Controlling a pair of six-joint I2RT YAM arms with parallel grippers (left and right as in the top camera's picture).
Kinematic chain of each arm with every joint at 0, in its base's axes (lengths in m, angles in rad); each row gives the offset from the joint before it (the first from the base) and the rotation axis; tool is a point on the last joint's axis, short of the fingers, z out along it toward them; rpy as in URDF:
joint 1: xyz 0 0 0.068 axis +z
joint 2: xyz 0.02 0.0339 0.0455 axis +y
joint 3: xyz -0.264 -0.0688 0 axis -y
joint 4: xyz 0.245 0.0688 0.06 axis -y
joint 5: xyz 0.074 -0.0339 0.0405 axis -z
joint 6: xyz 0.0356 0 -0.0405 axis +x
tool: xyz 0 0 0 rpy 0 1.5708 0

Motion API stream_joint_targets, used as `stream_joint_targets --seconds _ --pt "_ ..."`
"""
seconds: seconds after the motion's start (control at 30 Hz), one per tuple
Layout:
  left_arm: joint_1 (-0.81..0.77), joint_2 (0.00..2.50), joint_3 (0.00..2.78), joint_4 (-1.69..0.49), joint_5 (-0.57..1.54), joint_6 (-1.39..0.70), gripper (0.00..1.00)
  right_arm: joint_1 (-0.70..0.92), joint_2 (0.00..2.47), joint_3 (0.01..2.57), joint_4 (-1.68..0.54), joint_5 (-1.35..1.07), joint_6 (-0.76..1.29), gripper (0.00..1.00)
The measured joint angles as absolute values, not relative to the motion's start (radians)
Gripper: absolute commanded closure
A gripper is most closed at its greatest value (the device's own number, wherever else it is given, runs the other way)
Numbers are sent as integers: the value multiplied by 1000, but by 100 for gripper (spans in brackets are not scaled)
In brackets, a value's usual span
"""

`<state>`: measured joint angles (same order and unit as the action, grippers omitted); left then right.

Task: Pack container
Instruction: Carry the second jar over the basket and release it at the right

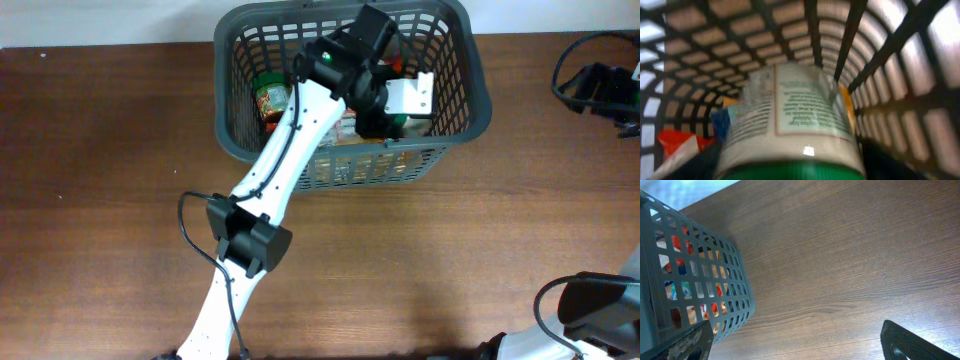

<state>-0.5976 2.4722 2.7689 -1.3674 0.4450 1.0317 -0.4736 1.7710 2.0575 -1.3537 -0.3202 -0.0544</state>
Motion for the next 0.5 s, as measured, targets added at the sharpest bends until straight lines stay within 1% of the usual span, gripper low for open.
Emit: stream_joint_targets --seconds 0.23,0.37,0.5 --pt "-569 2449 2913 -1359 418 821 1 -474 1771 2057 -1354 -320 -55 1" --pt "-480 2373 2999 -1349 411 687 1 -474 1771 2057 -1354 -320 -55 1" --pt "-334 2257 3047 -1348 382 562 1 -474 1771 2057 -1354 -320 -56 1"
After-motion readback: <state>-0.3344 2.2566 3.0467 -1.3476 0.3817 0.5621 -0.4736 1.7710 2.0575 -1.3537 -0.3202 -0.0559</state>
